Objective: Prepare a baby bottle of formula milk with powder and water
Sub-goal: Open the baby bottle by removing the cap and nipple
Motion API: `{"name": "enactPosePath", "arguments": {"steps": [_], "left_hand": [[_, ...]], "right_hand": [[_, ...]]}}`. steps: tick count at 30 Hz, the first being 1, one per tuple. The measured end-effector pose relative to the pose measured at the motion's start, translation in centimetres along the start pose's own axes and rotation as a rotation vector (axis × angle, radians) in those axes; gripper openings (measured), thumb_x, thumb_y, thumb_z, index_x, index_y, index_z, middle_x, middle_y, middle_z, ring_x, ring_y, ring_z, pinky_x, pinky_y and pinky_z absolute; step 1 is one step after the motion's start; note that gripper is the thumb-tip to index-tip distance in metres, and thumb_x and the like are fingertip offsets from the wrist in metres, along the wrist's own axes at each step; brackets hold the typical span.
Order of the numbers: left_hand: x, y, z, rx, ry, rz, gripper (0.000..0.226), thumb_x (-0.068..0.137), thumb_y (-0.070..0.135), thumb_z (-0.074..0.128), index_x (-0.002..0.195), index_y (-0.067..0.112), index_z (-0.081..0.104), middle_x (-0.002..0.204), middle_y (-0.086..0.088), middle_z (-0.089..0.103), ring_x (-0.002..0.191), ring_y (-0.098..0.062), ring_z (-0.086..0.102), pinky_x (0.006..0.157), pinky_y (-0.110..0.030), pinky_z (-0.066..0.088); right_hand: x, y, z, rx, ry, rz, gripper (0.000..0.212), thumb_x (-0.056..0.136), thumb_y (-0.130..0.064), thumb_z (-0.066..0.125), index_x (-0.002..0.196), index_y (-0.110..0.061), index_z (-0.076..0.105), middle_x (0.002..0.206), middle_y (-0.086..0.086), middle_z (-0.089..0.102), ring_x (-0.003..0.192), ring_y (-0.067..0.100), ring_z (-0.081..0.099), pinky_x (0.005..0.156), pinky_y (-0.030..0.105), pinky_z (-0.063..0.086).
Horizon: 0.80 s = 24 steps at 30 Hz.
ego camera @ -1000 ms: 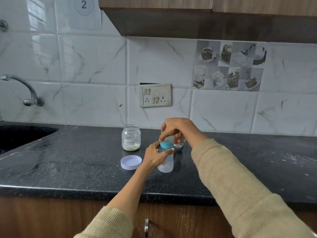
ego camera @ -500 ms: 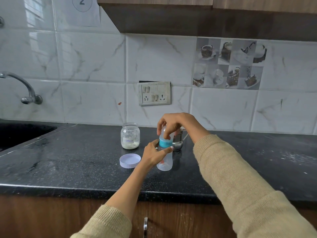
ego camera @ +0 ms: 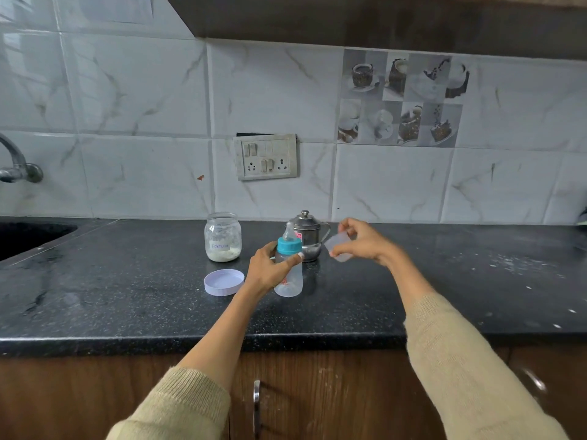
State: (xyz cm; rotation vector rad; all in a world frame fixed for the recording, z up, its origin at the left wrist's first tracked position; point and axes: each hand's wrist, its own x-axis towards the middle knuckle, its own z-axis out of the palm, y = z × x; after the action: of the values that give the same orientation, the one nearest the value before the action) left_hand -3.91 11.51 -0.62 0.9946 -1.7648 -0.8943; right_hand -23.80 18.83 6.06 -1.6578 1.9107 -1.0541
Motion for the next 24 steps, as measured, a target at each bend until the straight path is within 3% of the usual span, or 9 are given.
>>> {"name": "enactPosePath", "arguments": {"steps": [4,9,18,24], "left_hand": [[0.3,-0.5,0.2,-0.024,0.006,0.007,0.038,0.077,0.038,0.074,0.108,0.018,0.064,0.107,-0.004,0.069,0.098,-0.022,0.064,0.078,-0.028,0.046],[0.5,-0.5,0.2,-0.021,0.006,0.01,0.043,0.078,0.038,0.074,0.113,0.016,0.063,0.109,-0.005,0.068,0.097,-0.021,0.063,0.077,-0.028,0.044],[0.6,-0.7,0.2,-0.026,0.002,0.021,0.047,0.079,0.038,0.073,0.116,0.013,0.061,0.112,-0.006,0.066,0.1,-0.021,0.061,0.081,-0.029,0.045],[0.3,-0.7,0.3,-0.061,-0.005,0.022,0.046,0.078,0.036,0.074,0.117,0.014,0.061,0.108,-0.002,0.066,0.092,-0.016,0.061,0.073,-0.024,0.043]], "right_hand": [[-1.2,5.2,-0.2,0.024,0.108,0.101,0.043,0.063,-0.022,0.086,0.073,-0.018,0.044,0.091,0.004,0.049,0.083,0.019,0.047,0.068,0.029,0.039],[-2.1,8.0,-0.6,0.021,0.202,0.148,0.055,0.061,-0.024,0.088,0.066,-0.017,0.033,0.07,-0.002,0.039,0.065,0.012,0.04,0.055,0.025,0.029],[-2.2,9.0,-0.2,-0.011,0.23,0.153,0.055,0.059,-0.027,0.089,0.074,-0.016,0.038,0.08,-0.002,0.046,0.07,0.012,0.043,0.056,0.027,0.034],[-1.8,8.8,0.3,-0.024,0.269,0.149,0.058,0.06,-0.028,0.089,0.085,-0.013,0.039,0.086,-0.001,0.048,0.072,0.012,0.043,0.056,0.027,0.037]]}}
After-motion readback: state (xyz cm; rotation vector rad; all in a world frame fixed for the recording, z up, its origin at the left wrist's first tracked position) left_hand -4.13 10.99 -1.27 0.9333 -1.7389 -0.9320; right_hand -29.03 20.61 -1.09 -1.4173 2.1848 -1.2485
